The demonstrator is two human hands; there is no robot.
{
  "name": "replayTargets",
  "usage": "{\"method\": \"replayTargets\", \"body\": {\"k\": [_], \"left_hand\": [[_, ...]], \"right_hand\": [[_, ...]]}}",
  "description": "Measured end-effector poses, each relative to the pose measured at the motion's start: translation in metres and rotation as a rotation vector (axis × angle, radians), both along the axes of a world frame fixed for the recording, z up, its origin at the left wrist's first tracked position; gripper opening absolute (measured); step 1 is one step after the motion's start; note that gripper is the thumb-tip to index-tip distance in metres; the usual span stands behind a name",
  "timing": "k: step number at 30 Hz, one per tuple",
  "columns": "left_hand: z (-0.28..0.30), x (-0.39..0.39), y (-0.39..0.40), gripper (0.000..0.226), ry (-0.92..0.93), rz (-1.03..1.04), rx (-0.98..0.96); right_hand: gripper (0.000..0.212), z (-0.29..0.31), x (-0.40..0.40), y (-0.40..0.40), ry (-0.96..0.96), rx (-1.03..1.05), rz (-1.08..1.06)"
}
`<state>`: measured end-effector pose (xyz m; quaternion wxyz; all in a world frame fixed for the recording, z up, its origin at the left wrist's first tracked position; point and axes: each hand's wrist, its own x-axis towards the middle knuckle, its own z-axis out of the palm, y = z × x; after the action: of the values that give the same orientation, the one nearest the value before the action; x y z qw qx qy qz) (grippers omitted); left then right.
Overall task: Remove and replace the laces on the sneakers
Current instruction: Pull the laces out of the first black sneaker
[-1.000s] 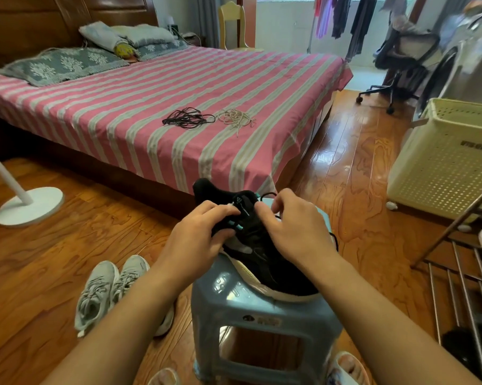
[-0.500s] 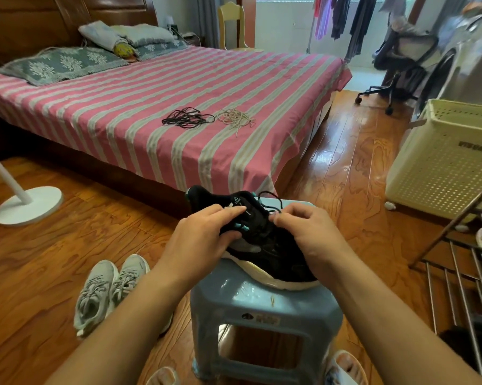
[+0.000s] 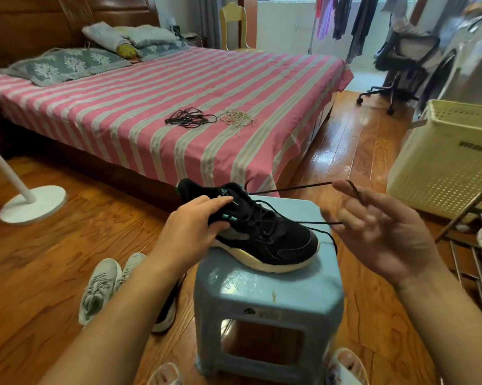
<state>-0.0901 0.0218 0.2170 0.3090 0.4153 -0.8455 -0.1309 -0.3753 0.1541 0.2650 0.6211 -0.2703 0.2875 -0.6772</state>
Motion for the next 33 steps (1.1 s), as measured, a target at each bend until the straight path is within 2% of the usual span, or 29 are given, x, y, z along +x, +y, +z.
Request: {"method": "replayTargets", "body": {"k": [2,4,5,7,8,9,10,11,12,13,14,15,16,17,18,19,20,22,25,30,33], "left_hand": [[-0.001,-0.002,0.001,0.056,0.022,-0.025,0.02],[-0.001,-0.004,0.002,0.056,0.032,-0.034,0.045],[-0.001,-0.003,0.0,0.056,0.039,-0.029,0.052],[-0.001,0.002,-0.005,0.055,0.075,-0.017,0.071],[-0.002,0.005,-0.006,0.053,0.1,-0.026,0.089],[-0.002,0.007,-0.006,0.05,0.124,-0.05,0.111],[-0.003,0.008,-0.005,0.045,0.141,-0.084,0.13],[-0.004,0.007,-0.002,0.04,0.145,-0.114,0.14],[-0.004,0.006,0.0,0.035,0.142,-0.134,0.139],[-0.004,0.004,0.002,0.031,0.14,-0.148,0.14],[-0.003,0.004,0.003,0.029,0.141,-0.16,0.152],[-0.002,0.004,0.002,0.029,0.144,-0.171,0.178],[-0.001,0.005,0.002,0.029,0.143,-0.181,0.21],[0.001,0.005,0.002,0.03,0.141,-0.19,0.236],[0.001,0.006,0.003,0.031,0.14,-0.199,0.253],[0.001,0.005,0.003,0.032,0.141,-0.205,0.265],[0.001,0.002,0.004,0.033,0.147,-0.209,0.273],[0.0,-0.004,0.005,0.032,0.164,-0.221,0.28],[-0.003,-0.013,0.006,0.028,0.183,-0.192,0.239],[-0.007,-0.02,0.002,0.024,0.163,-0.119,0.197],[-0.008,-0.021,0.0,0.022,0.151,-0.121,0.205]], "right_hand": [[0.032,-0.006,-0.007,-0.001,-0.088,0.008,0.014],[0.039,-0.012,-0.019,-0.002,-0.178,-0.115,0.212],[0.039,-0.014,-0.03,-0.001,-0.231,-0.182,0.242],[0.031,-0.013,-0.056,0.003,-0.251,-0.183,0.093],[0.024,-0.011,-0.065,0.003,-0.145,-0.125,0.017],[0.018,-0.011,-0.066,0.003,0.107,0.021,-0.088],[0.015,-0.015,-0.061,0.004,0.48,0.204,-0.127],[0.016,-0.021,-0.054,0.005,0.808,0.385,-0.018],[0.02,-0.023,-0.041,0.007,1.04,0.521,0.188],[0.023,-0.02,-0.028,0.009,1.22,0.573,0.395],[0.025,-0.013,-0.018,0.011,1.364,0.533,0.482],[0.029,-0.005,-0.013,0.012,1.445,0.431,0.444],[0.034,0.004,-0.011,0.01,1.437,0.307,0.289],[0.035,0.013,-0.01,0.006,1.336,0.215,0.068],[0.032,0.017,-0.008,0.001,1.245,0.126,-0.152],[0.024,0.017,0.0,-0.006,1.252,0.026,-0.297],[0.017,0.013,0.012,-0.014,1.364,-0.072,-0.339],[0.018,-0.013,0.039,-0.032,1.607,-0.217,-0.268],[0.016,-0.036,0.065,-0.059,1.822,-0.308,-0.264],[0.014,-0.029,0.071,-0.077,1.952,-0.37,-0.092],[0.009,-0.03,0.072,-0.075,2.017,-0.358,-0.076]]}}
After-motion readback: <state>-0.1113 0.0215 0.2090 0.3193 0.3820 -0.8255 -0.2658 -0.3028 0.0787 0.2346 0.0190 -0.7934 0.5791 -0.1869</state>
